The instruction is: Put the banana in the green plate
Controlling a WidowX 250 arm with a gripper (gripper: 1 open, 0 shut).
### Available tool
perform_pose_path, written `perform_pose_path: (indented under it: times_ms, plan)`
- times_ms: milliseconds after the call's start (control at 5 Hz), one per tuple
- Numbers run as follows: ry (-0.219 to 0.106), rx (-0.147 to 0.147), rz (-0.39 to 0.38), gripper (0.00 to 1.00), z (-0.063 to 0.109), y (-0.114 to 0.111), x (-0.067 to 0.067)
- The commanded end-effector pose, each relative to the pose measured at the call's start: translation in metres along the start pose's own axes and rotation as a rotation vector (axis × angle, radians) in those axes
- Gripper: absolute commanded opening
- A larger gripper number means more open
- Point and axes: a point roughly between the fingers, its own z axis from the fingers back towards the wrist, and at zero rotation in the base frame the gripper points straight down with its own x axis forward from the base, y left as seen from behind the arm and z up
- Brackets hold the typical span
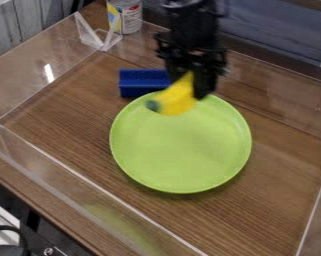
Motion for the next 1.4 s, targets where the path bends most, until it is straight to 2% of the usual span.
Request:
perform_pose_path:
  times_ms: [0,400,600,800,1000,1200]
  plan:
    - [-0.089,0.053,0.010,0.00,0.031,0.037,0.000]
    - [-0.091,0.027,-0.083,0.00,0.006,-0.038,0.019]
    - [-0.098,0.049,-0.071,0.00,0.014,-0.001,0.011]
    - [-0.113,0.077,-0.027,0.00,0.022,0.041,0.006]
    - [-0.093,0.063,-0.076,0.00,0.012,0.018,0.000]
    - [-0.077,0.053,-0.100,0.00,-0.008,-0.009,-0.002]
